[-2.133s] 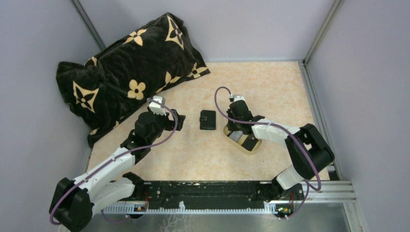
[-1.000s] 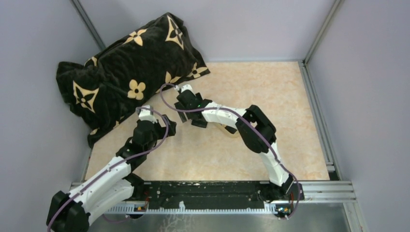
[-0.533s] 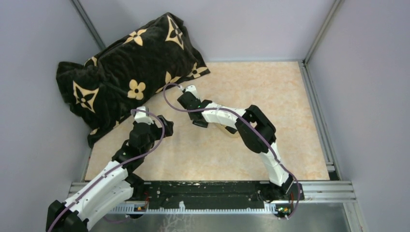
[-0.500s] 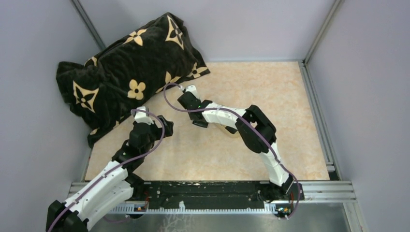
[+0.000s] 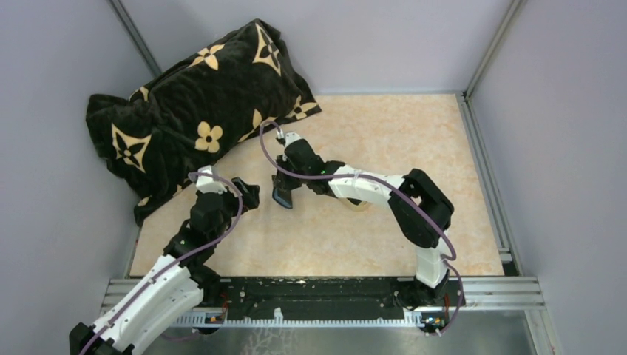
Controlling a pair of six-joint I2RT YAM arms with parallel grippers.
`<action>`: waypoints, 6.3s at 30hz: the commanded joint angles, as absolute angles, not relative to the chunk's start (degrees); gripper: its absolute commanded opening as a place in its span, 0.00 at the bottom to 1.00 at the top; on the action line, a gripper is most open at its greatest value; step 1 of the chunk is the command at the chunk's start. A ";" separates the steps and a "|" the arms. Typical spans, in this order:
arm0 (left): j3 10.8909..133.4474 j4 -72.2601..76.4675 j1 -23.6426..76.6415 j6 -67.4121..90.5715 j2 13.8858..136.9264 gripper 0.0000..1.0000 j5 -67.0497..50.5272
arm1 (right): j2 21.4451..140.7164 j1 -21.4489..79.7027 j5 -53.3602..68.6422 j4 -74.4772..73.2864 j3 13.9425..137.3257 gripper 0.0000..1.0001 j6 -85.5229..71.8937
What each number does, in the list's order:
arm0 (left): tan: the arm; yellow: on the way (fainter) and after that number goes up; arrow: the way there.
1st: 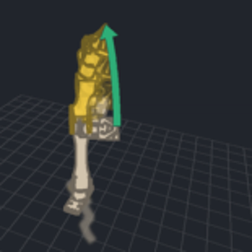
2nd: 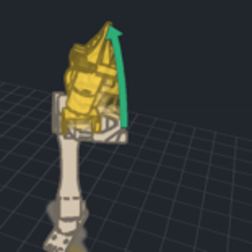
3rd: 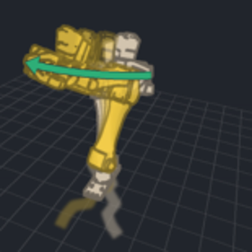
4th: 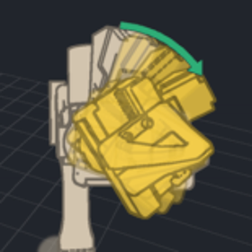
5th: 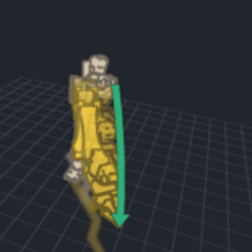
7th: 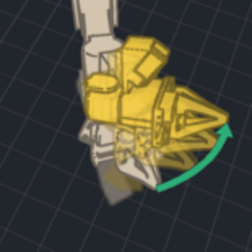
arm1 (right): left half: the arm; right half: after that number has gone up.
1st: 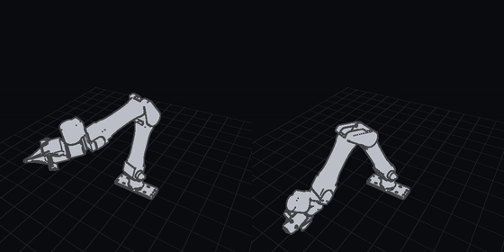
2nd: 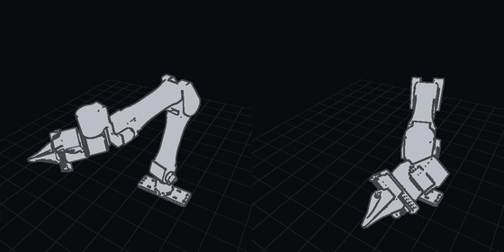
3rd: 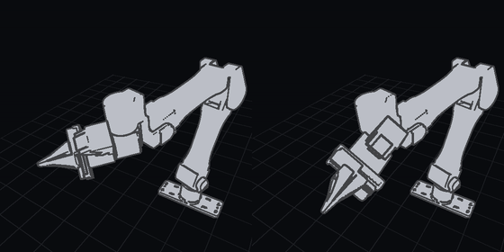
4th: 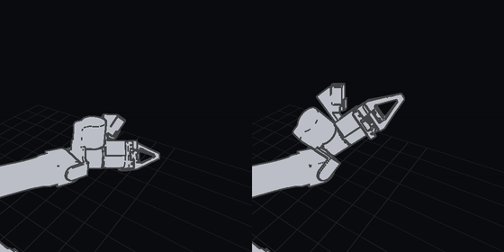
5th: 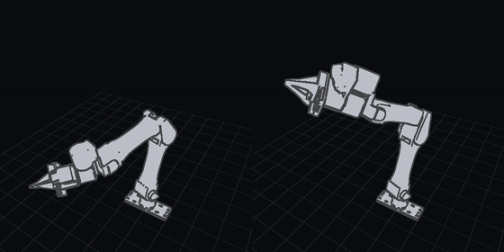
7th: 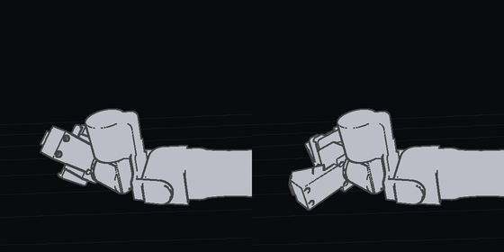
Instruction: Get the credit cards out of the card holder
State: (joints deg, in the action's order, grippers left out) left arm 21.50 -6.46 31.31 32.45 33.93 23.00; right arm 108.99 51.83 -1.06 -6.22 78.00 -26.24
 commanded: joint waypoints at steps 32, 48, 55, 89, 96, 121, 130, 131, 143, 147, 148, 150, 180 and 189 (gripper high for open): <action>21.37 -2.48 31.41 35.08 40.29 0.98 18.59 | 99.86 46.66 -3.84 0.13 61.87 0.52 -30.94; 23.36 -23.94 31.38 50.75 31.72 0.76 37.20 | 120.34 62.31 -24.15 -22.73 93.26 0.78 -23.11; 22.00 -28.98 31.38 53.33 25.35 0.76 37.95 | 124.28 65.40 -29.58 -26.80 91.79 0.70 -26.84; 19.56 -18.65 31.40 46.23 28.40 0.82 24.80 | 92.68 61.46 -27.78 -10.61 53.20 0.93 -43.12; 17.76 -17.36 31.42 46.51 30.18 0.82 21.63 | 98.15 59.47 -19.82 0.96 48.67 0.95 -46.55; 19.59 -19.78 31.51 44.29 30.15 0.79 23.28 | 94.21 57.58 -24.47 -3.81 58.19 0.00 -36.79; 20.21 -19.06 31.51 43.43 29.24 0.80 23.42 | 89.92 58.91 -39.22 -23.19 69.46 0.00 -25.97; 20.15 -18.71 31.47 43.28 29.07 0.80 23.36 | 90.57 59.31 -40.15 -24.64 70.12 0.00 -25.59; 19.87 -20.75 31.49 42.64 25.10 0.82 23.07 | 97.39 55.97 -16.31 -5.57 58.64 0.98 -40.08; 19.62 -22.40 31.51 42.90 22.78 0.82 23.07 | 105.10 59.49 -20.35 -11.27 66.39 0.99 -39.05; 19.42 -22.75 31.51 43.20 22.39 0.81 23.04 | 106.40 60.27 -20.61 -11.83 67.46 0.99 -38.88; 18.98 -23.40 31.47 43.69 21.55 0.82 22.88 | 108.53 61.60 -21.22 -11.89 68.90 0.99 -39.00; 19.86 -22.66 31.46 41.93 22.52 0.83 23.42 | 103.90 63.70 -46.82 -41.03 80.73 0.00 -29.49; 18.50 -22.68 31.47 41.64 21.88 0.83 23.27 | 118.82 65.35 -57.41 -59.34 88.52 0.12 -36.20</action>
State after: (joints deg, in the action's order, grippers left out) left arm 18.37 -23.38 31.38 42.65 22.83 23.05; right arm 110.74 63.77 -50.78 -48.27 83.48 -33.23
